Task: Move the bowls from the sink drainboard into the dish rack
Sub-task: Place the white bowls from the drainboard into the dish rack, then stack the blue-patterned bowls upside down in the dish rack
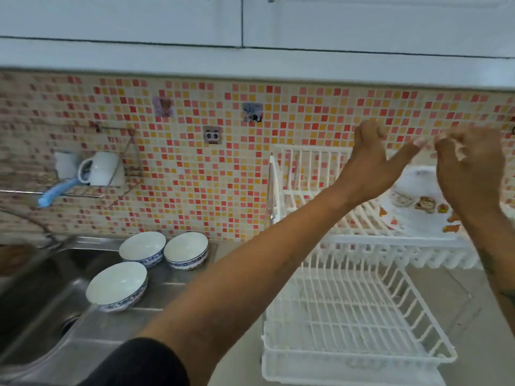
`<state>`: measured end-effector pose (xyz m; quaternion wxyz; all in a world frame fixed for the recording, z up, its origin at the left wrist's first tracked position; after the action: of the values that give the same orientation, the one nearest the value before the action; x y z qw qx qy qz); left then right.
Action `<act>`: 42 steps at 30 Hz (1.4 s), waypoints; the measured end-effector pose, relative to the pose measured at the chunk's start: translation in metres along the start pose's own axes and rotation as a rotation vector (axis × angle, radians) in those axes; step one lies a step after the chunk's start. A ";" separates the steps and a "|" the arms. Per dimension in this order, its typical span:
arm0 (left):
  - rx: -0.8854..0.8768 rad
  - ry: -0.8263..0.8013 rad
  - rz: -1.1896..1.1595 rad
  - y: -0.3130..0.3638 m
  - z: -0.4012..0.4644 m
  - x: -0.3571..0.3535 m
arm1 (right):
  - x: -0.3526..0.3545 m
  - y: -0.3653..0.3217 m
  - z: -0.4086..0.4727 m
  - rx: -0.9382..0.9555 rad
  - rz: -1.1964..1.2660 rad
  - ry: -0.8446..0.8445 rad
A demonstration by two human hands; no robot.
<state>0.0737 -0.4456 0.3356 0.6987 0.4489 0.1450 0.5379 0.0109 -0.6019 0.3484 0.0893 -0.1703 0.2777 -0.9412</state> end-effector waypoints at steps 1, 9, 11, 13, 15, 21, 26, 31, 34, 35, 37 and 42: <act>-0.012 0.048 -0.071 0.007 -0.008 0.015 | -0.003 -0.013 0.002 0.000 0.077 0.022; 0.084 0.617 -0.170 -0.048 -0.114 0.230 | -0.089 -0.242 -0.109 0.437 0.651 -0.067; 0.184 0.736 -0.134 -0.077 -0.143 0.280 | -0.127 -0.284 -0.151 0.504 0.739 -0.188; 0.298 0.833 -0.100 -0.108 -0.170 0.324 | -0.178 -0.311 -0.188 0.451 0.823 -0.350; 0.414 0.890 -0.052 -0.140 -0.196 0.363 | -0.234 -0.325 -0.224 0.342 0.871 -0.530; 0.783 0.899 0.144 -0.249 -0.276 0.445 | -0.400 -0.303 -0.330 -0.051 0.670 -1.016; 1.045 0.725 0.166 -0.358 -0.338 0.467 | -0.484 -0.246 -0.413 -0.265 0.349 -1.360; 1.264 0.667 -0.068 -0.422 -0.369 0.470 | -0.537 -0.196 -0.468 -0.506 0.199 -1.471; 1.297 0.735 -0.038 -0.434 -0.370 0.481 | -0.551 -0.180 -0.485 -0.634 0.187 -1.467; 1.305 0.747 -0.072 -0.436 -0.368 0.477 | -0.550 -0.180 -0.489 -0.674 0.180 -1.478; 1.344 0.800 -0.164 -0.450 -0.370 0.468 | -0.551 -0.179 -0.503 -0.735 0.135 -1.554; 1.369 0.845 -0.214 -0.473 -0.380 0.457 | -0.551 -0.179 -0.532 -0.916 0.178 -1.668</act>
<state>0.2800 0.1277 -0.1179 0.2032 0.5194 0.7357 0.3842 0.3109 -0.0469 -0.1213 0.2546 -0.7828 0.4780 -0.3063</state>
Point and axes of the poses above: each hand's wrist, its own z-axis towards the middle knuckle, its own x-axis out of the back of the hand, y = z × x, the point moved 9 cm from there along z, towards the middle knuckle, and after that the axes turned 2 degrees about y, right-handed, at the moved point
